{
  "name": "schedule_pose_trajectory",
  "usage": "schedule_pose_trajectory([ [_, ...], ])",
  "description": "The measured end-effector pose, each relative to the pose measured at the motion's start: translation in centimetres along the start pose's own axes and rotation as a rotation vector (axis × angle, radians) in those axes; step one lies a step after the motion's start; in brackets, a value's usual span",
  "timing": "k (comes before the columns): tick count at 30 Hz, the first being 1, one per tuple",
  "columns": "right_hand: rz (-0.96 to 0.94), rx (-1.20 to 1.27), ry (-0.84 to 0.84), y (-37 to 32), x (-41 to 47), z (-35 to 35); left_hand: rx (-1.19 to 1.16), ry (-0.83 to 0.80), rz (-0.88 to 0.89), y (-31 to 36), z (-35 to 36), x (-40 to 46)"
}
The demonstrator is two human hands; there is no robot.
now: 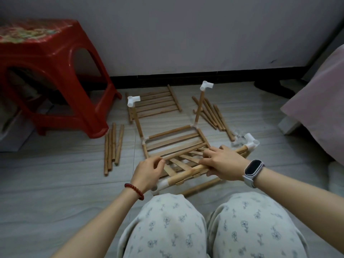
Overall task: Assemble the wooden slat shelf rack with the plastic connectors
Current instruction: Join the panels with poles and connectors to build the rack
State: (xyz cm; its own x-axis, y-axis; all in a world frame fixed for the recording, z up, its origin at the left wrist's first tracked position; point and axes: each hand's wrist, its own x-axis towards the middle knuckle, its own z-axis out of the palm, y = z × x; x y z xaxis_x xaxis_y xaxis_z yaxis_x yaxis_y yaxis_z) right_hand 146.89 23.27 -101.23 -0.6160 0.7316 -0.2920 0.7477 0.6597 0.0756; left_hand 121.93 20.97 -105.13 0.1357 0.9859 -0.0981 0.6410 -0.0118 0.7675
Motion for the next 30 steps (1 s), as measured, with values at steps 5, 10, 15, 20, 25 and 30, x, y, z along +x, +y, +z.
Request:
schedule_pose_trajectory([
  [5, 0.064, -0.103, 0.138, 1.6, 0.0, 0.4, 0.032, -0.076, 0.096, 0.8, 1.1, 0.9],
  [10, 0.383, -0.143, 0.016, 5.1, -0.8, 0.0, 0.144, -0.021, 0.173, 1.0, 0.4, 3.8],
  [15, 0.409, -0.108, -0.302, 7.5, 1.2, -2.5, 0.389, 0.126, 0.182, 1.6, -1.8, 7.6],
  [20, 0.434, 0.198, -0.249, 5.6, 6.7, -3.6, 0.572, 0.420, 0.181, 0.9, -4.7, 10.0],
  [25, 0.296, 0.273, -0.396, 1.2, 13.3, 1.0, 0.332, 0.469, 0.009, -1.6, -6.5, 11.9],
  [30, 0.265, 0.186, -0.438, -3.9, 15.7, 0.3, -0.001, 0.386, -0.072, -4.7, -7.1, 14.0],
])
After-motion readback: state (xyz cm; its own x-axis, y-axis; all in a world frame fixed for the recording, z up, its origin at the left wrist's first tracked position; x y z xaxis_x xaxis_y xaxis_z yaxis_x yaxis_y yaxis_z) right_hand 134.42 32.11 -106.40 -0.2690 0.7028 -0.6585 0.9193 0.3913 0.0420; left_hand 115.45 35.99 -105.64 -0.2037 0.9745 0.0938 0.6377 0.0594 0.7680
